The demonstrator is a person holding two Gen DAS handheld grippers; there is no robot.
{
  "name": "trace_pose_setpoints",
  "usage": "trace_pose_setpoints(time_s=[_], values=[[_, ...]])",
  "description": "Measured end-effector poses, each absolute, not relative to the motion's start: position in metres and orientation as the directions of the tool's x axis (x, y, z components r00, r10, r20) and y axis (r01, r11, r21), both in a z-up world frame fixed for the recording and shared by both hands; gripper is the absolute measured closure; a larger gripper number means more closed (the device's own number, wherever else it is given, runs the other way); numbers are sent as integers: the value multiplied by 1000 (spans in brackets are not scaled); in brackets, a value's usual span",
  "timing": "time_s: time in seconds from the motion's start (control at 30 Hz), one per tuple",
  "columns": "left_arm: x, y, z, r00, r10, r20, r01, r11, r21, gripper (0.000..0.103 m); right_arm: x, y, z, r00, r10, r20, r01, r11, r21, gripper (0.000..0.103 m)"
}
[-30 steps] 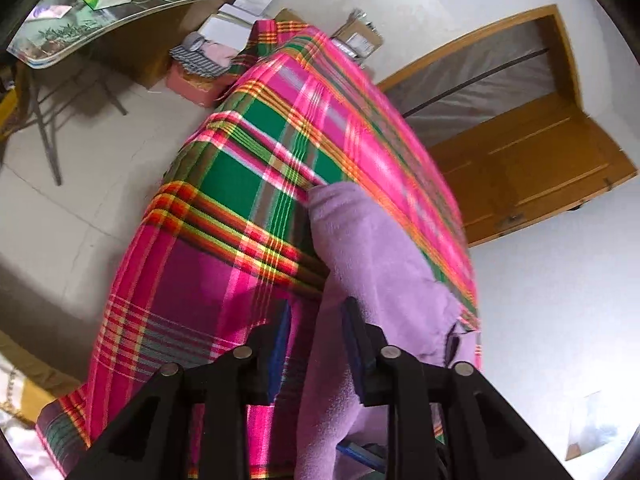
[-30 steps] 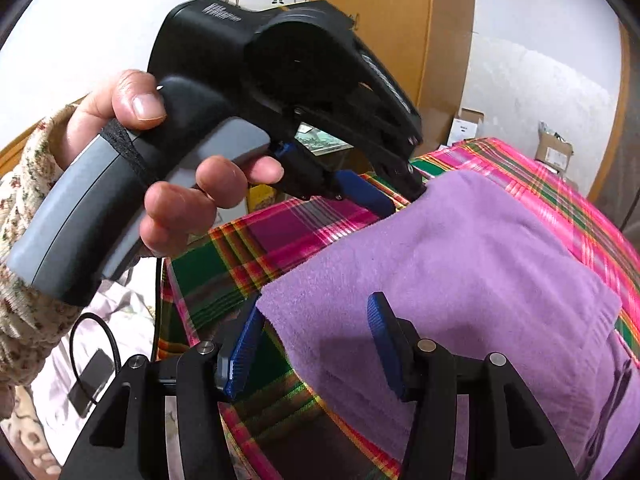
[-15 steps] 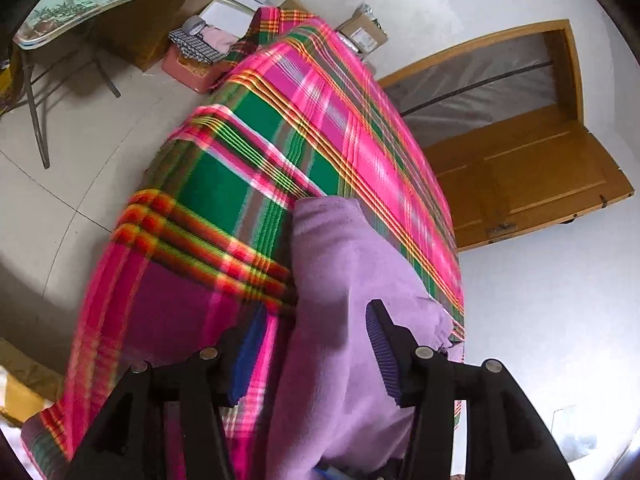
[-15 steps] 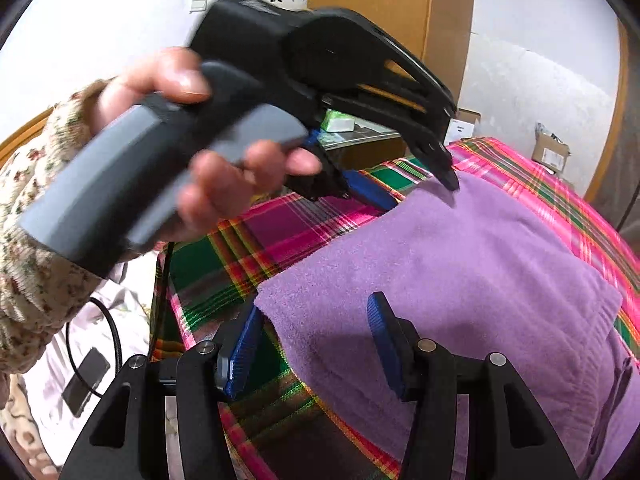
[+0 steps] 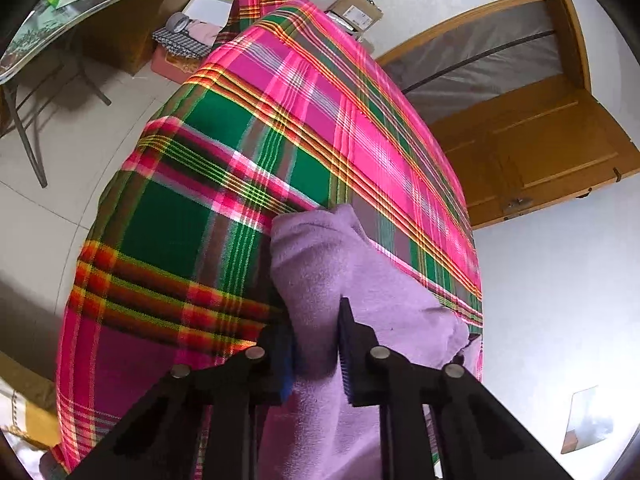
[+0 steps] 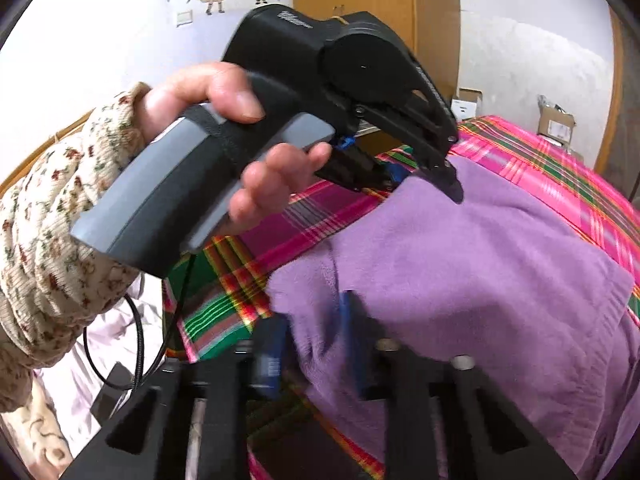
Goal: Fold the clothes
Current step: 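Grasp the folded sweatshirt edge with both grippers, then lift the held sweatshirt with both grippers and fold it over onto itself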
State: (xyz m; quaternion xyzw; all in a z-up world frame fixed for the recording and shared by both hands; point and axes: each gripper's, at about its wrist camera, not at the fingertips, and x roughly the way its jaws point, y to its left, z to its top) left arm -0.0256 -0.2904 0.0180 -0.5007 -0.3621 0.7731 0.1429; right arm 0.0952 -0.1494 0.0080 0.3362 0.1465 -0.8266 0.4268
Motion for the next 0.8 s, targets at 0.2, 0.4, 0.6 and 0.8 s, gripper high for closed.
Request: trace_pose_setpoints(time_s=[0.2,0.4,0.6,0.8], values=[[-15,-283,39,-480,553,-681,117,-729,-674,89,89,-147,21,-427,-637,-642,812,-582,38,90],[-8,-266,75,-510,530,-677,84,-753,-653,89,99,-127,46,-454,-675,-581,806,-589,54,91],[-7,-234,113,-529,506,-681,43,-786,-617,89,131,-92,77,-502,-695,-514,789,-612,57,91],[-4,-202,144,-546,502,-671,18,-794,-608,89,150,-58,98,-556,-698,-450,763,-644,55,91]])
